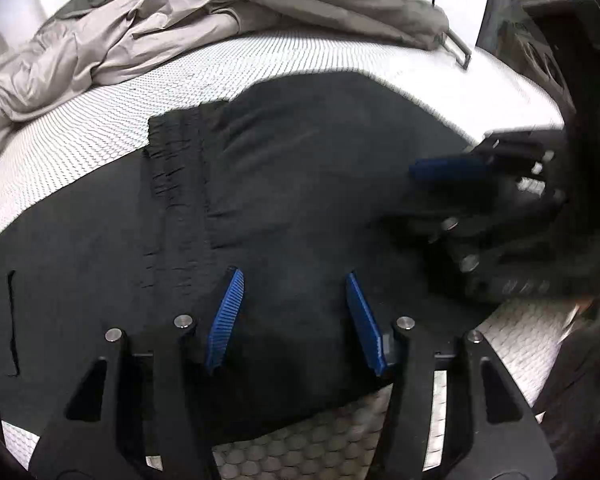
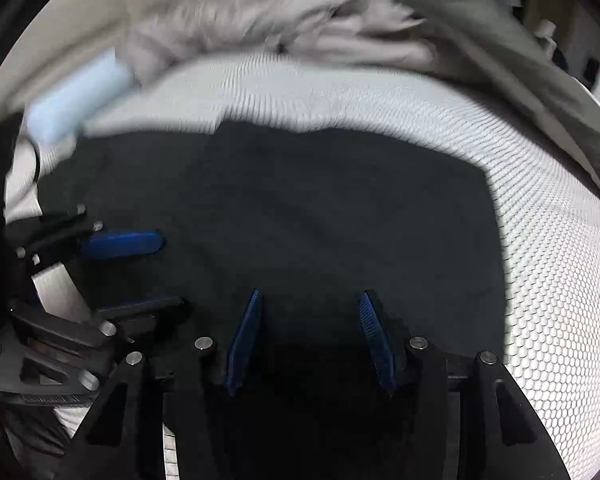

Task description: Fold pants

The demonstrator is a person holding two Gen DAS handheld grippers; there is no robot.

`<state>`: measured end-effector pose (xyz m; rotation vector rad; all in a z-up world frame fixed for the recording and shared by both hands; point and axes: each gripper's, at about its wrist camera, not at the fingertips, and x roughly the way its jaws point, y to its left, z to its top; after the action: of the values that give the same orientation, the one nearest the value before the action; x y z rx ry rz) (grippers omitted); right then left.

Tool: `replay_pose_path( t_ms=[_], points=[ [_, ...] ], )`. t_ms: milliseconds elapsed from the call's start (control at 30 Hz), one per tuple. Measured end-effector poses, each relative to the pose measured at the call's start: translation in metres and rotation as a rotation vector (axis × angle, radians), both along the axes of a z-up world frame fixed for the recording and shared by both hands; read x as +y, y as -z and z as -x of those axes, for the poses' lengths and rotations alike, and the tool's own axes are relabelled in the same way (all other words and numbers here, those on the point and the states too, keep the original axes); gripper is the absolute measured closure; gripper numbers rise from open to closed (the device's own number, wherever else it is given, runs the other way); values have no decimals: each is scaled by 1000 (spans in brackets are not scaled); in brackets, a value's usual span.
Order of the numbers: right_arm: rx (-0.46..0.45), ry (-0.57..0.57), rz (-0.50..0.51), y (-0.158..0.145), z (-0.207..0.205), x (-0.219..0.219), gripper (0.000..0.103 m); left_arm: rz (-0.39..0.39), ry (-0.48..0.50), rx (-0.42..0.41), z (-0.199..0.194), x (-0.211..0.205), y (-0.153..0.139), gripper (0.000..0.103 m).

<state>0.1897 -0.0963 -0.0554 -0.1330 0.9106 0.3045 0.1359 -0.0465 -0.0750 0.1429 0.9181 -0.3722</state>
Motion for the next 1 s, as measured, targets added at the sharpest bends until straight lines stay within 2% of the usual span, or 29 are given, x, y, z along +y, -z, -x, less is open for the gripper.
replay_pose_path(
  t_ms=[67,133,200,233,267,367,433,467,500,533,567,633,667,733,800,833,867,900,1000],
  points=[
    [4,8,8,2,5,-15,52,20,32,18,10,13,-4,51],
    [0,84,55,2,14,-54,52,30,59,22,24,27,-7,52],
    [12,181,42,6,22,-100,45,22,70,16,34,34,-11,51],
    [32,224,-20,10,29,-122,45,44,61,12,40,39,-17,51],
    [52,247,-154,10,33,-147,45,81,51,11,41,45,-21,51],
    [45,256,-462,6,32,-173,45,174,-29,-7,34,65,-33,51],
    [86,234,-604,13,35,-172,46,231,-123,-16,23,81,-36,51],
    [118,224,-658,21,37,-167,51,252,-167,-8,17,89,-34,51],
    [141,219,-688,27,21,-167,56,260,-197,4,12,95,-32,51],
    [172,215,-706,36,13,-160,68,270,-236,10,5,104,-28,51],
    [178,219,-702,38,5,-156,82,279,-269,14,2,111,-25,51],
    [150,205,-671,25,-2,-150,95,290,-321,27,-1,125,-19,51],
    [110,194,-657,13,-3,-148,96,289,-342,30,-1,131,-18,51],
    [52,195,-617,2,0,-140,96,277,-349,32,3,136,-18,51],
    [45,235,-456,5,-3,-141,86,261,-328,25,7,136,-18,51],
    [92,259,-393,17,-5,-142,75,262,-306,27,9,134,-18,51],
    [137,269,-388,25,-3,-143,74,259,-300,27,11,132,-18,51],
    [127,280,-410,24,1,-146,74,253,-295,19,13,131,-19,51],
    [19,277,-370,-5,23,-140,72,266,-268,30,10,130,-17,51]
  ],
)
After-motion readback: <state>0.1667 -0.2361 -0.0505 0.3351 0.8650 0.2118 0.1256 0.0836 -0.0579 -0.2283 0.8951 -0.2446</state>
